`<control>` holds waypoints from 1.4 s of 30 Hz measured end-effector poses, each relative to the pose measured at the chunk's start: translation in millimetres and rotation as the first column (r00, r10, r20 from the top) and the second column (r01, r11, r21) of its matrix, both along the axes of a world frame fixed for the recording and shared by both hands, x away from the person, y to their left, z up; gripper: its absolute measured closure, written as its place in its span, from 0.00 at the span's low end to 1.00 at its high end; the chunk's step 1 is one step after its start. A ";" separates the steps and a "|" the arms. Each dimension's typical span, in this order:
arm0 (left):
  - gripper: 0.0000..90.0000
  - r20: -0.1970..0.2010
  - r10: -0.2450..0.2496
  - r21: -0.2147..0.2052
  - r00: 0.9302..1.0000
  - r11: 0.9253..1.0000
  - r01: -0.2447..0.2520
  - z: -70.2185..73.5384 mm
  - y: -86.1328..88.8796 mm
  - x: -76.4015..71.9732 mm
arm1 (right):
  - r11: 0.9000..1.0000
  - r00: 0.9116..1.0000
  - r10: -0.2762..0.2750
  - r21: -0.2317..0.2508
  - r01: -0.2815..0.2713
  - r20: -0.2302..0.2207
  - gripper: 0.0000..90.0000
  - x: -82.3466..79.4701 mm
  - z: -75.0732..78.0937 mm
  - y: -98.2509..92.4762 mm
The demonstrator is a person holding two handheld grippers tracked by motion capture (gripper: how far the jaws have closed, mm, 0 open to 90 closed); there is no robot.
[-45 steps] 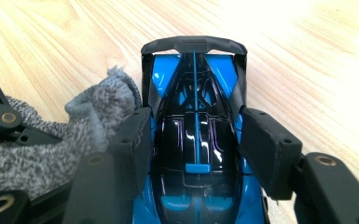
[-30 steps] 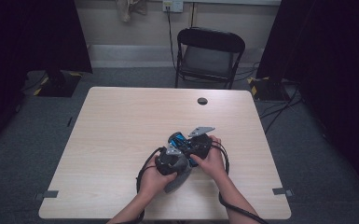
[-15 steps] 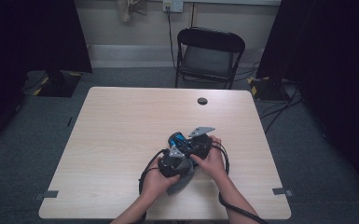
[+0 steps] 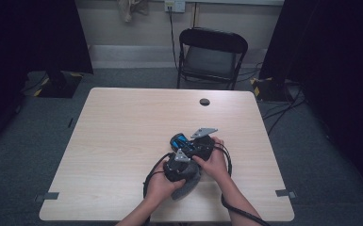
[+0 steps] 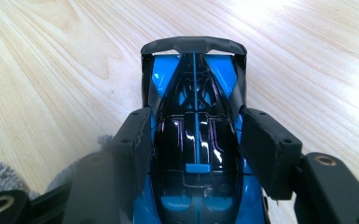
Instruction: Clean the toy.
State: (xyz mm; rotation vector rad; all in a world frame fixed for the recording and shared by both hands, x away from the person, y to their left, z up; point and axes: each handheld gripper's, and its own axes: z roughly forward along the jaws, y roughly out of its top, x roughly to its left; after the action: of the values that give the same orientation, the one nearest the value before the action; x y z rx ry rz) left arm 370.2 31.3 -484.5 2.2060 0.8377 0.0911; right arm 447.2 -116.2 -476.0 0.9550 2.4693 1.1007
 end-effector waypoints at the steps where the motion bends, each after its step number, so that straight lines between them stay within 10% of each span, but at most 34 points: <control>1: 0.80 -0.003 -0.001 -0.008 1.000 1.000 0.001 -0.3 -1.5 -0.8 | 1.000 1.000 0.000 0.001 0.000 0.001 0.49 -0.1 -0.1 -0.1; 24: 0.80 -0.027 -0.103 -0.029 0.994 0.994 0.102 5.2 -10.4 -17.5 | 1.000 1.000 -0.001 0.015 0.001 -0.004 0.49 -1.0 -0.8 -2.9; 42: 0.80 0.007 0.043 -0.049 0.999 0.998 -0.043 34.3 57.9 6.5 | 1.000 1.000 0.002 0.027 -0.002 -0.004 0.49 -2.5 -1.7 -6.8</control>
State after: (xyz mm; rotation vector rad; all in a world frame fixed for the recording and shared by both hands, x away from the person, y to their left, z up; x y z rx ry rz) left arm 376.7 89.2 -450.2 2.1414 0.8742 0.1001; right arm 444.6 -123.0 -477.7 0.9631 2.4655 1.1361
